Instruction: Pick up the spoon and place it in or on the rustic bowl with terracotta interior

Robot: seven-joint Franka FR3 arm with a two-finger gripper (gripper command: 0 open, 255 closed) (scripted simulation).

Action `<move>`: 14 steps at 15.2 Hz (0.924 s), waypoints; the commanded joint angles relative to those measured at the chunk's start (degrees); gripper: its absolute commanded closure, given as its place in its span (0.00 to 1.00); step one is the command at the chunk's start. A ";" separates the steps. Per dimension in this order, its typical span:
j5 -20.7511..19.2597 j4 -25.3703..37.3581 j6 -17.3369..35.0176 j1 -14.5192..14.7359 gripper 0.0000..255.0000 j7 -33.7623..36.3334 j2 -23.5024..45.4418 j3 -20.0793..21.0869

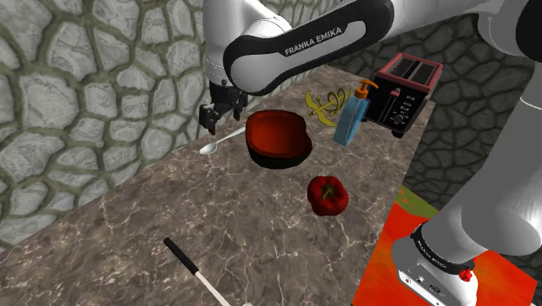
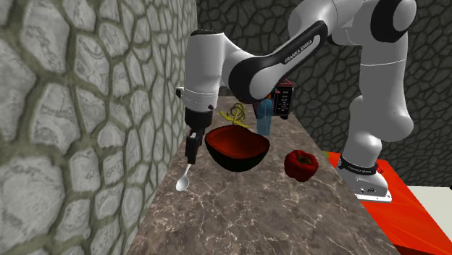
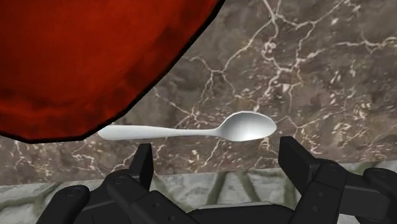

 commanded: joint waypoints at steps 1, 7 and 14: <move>-2.60 4.34 -0.43 1.93 0.00 2.22 4.92 -0.30; -6.87 14.64 -1.66 6.72 0.00 5.33 15.64 -1.93; -8.38 14.22 1.57 7.23 0.00 6.17 18.63 -2.95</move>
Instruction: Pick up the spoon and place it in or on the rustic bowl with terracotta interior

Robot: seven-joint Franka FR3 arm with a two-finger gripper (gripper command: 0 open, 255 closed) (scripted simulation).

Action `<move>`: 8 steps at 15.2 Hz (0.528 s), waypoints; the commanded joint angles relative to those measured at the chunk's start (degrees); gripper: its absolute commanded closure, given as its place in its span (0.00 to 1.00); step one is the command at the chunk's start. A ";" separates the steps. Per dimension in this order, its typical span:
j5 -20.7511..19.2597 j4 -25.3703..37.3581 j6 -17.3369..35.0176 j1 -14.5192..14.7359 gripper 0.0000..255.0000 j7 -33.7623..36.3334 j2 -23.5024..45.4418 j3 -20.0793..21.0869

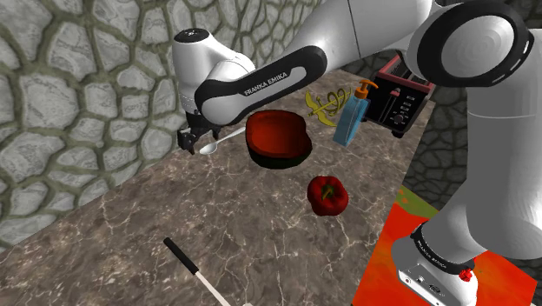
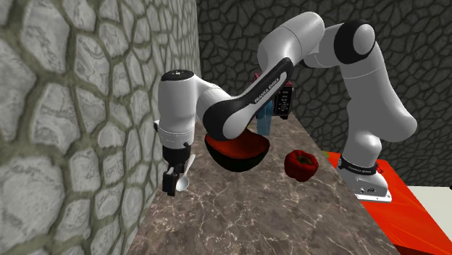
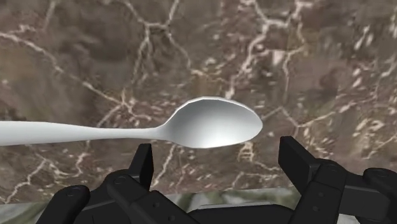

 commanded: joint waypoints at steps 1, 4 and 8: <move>-0.22 0.24 0.30 0.17 0.00 0.13 0.53 -0.14; -0.22 0.24 0.30 0.17 0.00 0.13 0.53 -0.14; -0.22 0.24 0.29 0.16 1.00 0.13 0.52 -0.14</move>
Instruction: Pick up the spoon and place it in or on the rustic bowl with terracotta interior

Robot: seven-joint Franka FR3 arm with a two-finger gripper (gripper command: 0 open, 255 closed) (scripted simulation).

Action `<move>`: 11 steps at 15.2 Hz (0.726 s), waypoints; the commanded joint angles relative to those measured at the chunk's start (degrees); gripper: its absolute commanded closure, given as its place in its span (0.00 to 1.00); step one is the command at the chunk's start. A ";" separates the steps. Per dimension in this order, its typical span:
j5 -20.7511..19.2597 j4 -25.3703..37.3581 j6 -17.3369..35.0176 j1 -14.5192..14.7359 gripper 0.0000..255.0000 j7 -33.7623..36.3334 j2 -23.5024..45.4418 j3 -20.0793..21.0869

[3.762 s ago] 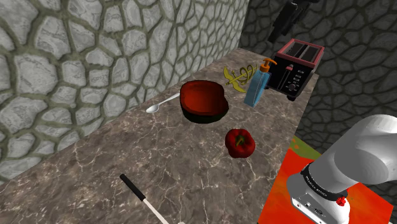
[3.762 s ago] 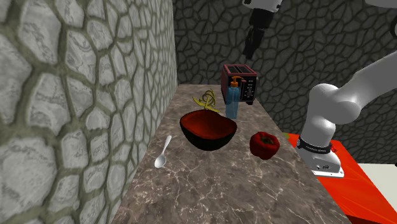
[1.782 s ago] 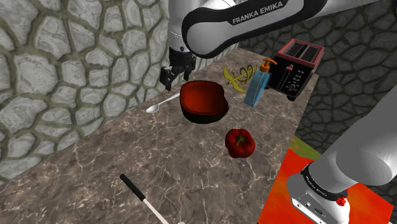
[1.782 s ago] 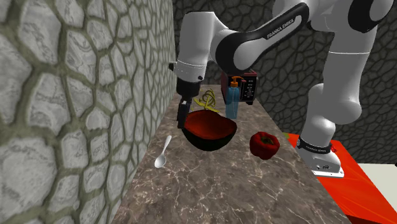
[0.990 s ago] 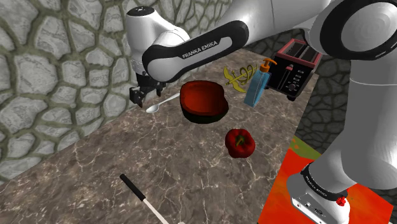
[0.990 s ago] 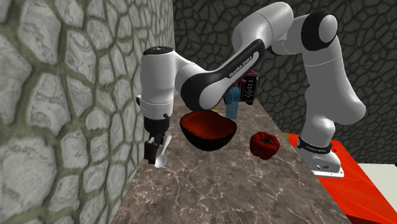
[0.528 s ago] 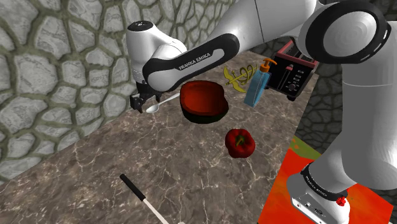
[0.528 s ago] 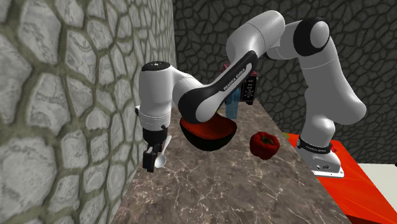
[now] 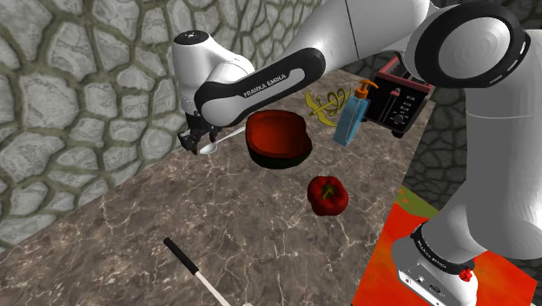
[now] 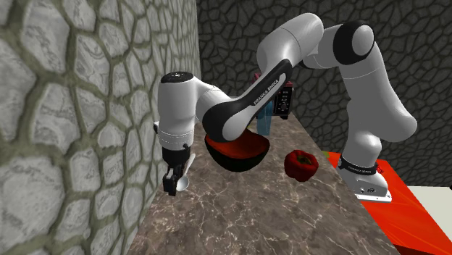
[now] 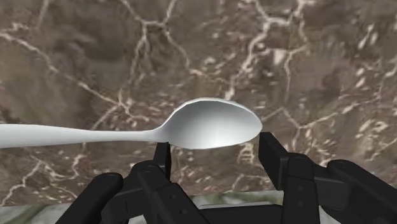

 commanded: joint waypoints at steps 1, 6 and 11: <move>0.00 0.00 0.00 0.00 1.00 0.00 0.00 0.00; 0.00 0.00 0.00 0.00 1.00 0.00 0.00 0.00; 0.44 0.47 -1.11 -0.13 1.00 -0.36 -0.69 0.28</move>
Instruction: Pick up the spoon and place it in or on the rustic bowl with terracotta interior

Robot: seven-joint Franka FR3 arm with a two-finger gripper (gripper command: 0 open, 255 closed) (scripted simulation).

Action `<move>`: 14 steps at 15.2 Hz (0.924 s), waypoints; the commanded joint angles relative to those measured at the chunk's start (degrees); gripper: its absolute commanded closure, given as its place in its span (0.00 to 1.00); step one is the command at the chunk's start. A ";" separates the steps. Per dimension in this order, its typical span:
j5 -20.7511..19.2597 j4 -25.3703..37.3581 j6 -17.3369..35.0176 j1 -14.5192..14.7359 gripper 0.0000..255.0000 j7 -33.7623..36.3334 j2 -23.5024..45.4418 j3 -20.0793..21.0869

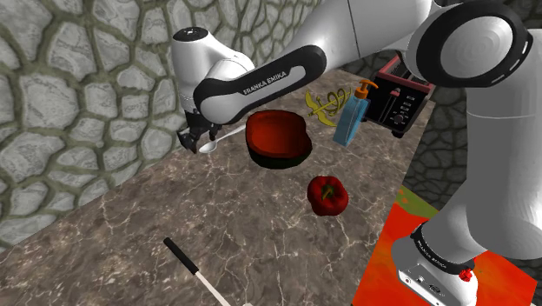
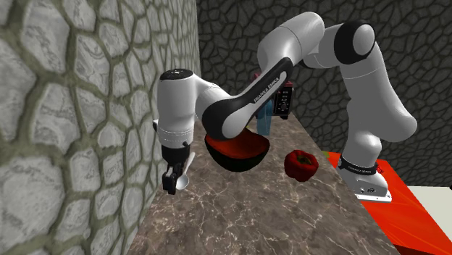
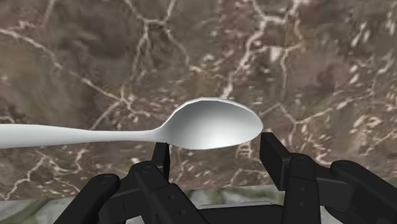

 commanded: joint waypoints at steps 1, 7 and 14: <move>0.40 0.33 -0.96 -0.15 1.00 -0.32 -0.69 0.25; 1.62 2.23 -4.49 -0.42 1.00 -1.36 -2.50 0.96; 2.82 5.17 -8.87 -0.51 1.00 -2.49 -4.15 1.61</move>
